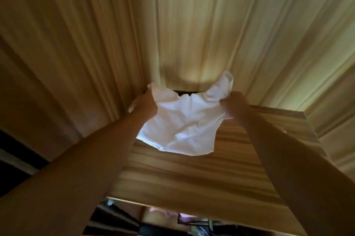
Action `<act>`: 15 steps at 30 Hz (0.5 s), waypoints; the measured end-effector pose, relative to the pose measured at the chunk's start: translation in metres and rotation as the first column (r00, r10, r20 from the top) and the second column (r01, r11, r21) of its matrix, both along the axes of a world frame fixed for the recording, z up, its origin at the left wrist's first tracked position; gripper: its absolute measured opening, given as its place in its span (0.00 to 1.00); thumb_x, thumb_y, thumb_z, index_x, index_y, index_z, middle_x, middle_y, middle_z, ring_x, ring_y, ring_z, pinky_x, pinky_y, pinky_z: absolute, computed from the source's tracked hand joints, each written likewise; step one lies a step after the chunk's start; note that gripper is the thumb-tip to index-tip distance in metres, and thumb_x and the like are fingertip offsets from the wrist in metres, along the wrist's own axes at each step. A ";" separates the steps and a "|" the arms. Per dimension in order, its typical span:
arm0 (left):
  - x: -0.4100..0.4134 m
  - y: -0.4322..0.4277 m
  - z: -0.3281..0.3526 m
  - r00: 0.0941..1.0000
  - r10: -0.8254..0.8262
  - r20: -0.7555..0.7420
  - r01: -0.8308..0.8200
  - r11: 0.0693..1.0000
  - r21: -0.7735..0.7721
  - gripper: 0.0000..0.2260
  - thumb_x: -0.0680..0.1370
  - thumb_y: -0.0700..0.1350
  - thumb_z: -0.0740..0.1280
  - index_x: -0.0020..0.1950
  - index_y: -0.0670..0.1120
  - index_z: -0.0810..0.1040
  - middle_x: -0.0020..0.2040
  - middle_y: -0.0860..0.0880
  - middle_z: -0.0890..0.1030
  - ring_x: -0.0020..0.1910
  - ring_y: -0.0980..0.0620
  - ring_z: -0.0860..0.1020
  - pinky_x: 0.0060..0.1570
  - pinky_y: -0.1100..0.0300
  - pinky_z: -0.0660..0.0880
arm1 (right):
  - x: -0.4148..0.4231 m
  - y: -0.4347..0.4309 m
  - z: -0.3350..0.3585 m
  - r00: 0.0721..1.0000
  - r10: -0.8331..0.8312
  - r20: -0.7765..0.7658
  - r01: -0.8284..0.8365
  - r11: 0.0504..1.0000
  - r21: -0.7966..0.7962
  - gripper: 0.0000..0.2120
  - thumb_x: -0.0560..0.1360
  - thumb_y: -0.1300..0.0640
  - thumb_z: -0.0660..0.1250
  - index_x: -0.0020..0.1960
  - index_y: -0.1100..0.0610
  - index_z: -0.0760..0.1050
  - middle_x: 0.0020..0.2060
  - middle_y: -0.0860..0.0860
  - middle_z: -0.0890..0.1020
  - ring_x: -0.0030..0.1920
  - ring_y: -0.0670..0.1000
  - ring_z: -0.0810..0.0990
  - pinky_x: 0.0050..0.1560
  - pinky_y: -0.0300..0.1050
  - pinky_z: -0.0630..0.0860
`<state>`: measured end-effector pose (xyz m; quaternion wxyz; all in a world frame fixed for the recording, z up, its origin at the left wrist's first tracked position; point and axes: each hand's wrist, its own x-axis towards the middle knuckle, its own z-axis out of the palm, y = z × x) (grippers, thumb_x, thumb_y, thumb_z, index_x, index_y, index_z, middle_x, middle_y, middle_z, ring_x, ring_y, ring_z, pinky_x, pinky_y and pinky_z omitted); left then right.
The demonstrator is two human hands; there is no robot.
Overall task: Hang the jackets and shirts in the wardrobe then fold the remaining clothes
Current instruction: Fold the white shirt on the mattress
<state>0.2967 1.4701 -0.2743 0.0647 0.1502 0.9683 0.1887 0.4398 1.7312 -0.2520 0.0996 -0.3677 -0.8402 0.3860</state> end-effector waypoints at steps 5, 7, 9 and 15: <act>-0.029 0.022 0.003 0.998 -0.039 -0.044 0.031 0.983 -0.179 0.38 0.80 0.42 0.67 0.82 0.46 0.46 0.81 0.43 0.58 0.78 0.44 0.62 0.68 0.58 0.65 | -0.042 0.015 -0.012 0.997 0.050 -0.059 -0.057 0.992 -0.115 0.15 0.74 0.58 0.66 0.58 0.63 0.77 0.50 0.59 0.82 0.52 0.62 0.82 0.52 0.59 0.80; -0.041 0.028 0.012 0.983 -0.111 -0.143 0.048 0.922 -0.385 0.39 0.79 0.41 0.69 0.81 0.42 0.47 0.82 0.42 0.54 0.79 0.42 0.58 0.72 0.58 0.61 | -0.061 0.023 -0.015 0.995 0.066 -0.077 -0.077 0.986 -0.146 0.16 0.75 0.58 0.66 0.60 0.63 0.76 0.49 0.57 0.81 0.51 0.61 0.82 0.45 0.52 0.78; -0.057 0.026 0.003 0.981 0.118 -0.157 -0.147 0.972 -0.185 0.31 0.81 0.43 0.64 0.81 0.43 0.52 0.74 0.36 0.68 0.71 0.36 0.70 0.66 0.50 0.71 | -0.076 0.029 -0.023 0.997 0.069 -0.036 -0.073 0.988 -0.137 0.23 0.77 0.55 0.68 0.68 0.62 0.69 0.47 0.54 0.78 0.48 0.58 0.80 0.41 0.48 0.75; -0.065 0.026 -0.038 0.987 -0.002 -0.159 -0.069 0.896 -0.438 0.29 0.82 0.50 0.61 0.80 0.49 0.55 0.76 0.36 0.57 0.72 0.31 0.62 0.68 0.32 0.63 | -0.079 0.038 -0.082 0.943 0.114 0.313 -0.123 0.992 0.012 0.42 0.80 0.44 0.66 0.82 0.59 0.45 0.66 0.62 0.75 0.62 0.64 0.78 0.55 0.53 0.77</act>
